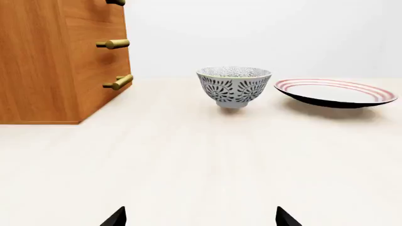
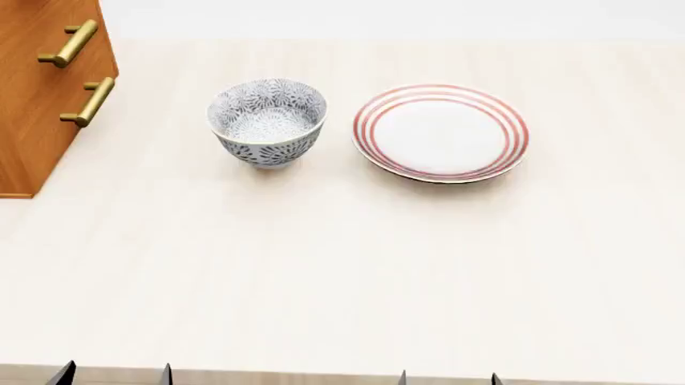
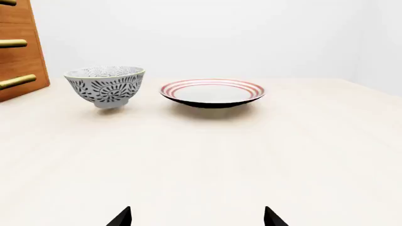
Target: Open the top drawer of the cabinet.
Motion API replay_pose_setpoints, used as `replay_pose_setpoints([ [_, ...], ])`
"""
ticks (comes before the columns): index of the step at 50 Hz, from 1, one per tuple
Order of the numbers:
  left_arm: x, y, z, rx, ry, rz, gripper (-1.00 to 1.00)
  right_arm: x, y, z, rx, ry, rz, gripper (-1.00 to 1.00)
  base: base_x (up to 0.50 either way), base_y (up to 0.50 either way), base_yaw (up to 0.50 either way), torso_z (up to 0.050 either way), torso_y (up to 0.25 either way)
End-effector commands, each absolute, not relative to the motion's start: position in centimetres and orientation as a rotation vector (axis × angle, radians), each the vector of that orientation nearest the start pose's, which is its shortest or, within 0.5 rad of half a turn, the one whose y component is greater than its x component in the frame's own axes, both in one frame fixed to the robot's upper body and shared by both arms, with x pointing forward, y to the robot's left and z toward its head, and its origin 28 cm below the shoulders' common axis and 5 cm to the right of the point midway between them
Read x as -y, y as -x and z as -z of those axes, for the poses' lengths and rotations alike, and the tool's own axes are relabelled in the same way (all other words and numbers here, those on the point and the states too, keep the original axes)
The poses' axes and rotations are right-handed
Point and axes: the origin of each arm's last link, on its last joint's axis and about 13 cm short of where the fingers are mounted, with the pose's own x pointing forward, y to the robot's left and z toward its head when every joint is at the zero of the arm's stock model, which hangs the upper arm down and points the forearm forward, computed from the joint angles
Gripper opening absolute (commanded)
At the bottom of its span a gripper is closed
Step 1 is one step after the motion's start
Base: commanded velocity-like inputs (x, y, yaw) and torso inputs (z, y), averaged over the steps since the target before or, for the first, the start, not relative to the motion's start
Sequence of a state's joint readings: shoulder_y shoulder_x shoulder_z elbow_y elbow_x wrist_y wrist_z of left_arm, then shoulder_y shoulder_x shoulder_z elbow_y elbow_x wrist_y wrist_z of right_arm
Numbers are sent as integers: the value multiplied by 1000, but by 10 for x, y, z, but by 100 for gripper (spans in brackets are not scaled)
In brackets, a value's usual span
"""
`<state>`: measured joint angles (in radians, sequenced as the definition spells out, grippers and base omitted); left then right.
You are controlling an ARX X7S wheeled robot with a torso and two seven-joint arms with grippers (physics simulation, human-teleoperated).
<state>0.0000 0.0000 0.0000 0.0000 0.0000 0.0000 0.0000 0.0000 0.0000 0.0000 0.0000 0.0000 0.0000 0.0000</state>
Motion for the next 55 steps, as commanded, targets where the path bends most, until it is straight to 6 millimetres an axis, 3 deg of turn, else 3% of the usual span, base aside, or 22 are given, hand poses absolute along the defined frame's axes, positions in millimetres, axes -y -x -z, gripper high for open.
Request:
replay_pose_setpoints([
  [1, -205, -211, -13, -2, -1, -1, 100, 96, -210, -13, 1, -1, -2, 100, 0, 0, 0, 0, 0],
  [48, -203, -210, -12, -15, -55, 1, 100, 97, -210, -13, -18, 0, 6, 100, 0, 0, 0, 0, 0],
  [55, -204, -210, -13, -11, -58, 0, 100, 97, -210, -12, -12, -4, 5, 100, 0, 0, 0, 48, 0],
])
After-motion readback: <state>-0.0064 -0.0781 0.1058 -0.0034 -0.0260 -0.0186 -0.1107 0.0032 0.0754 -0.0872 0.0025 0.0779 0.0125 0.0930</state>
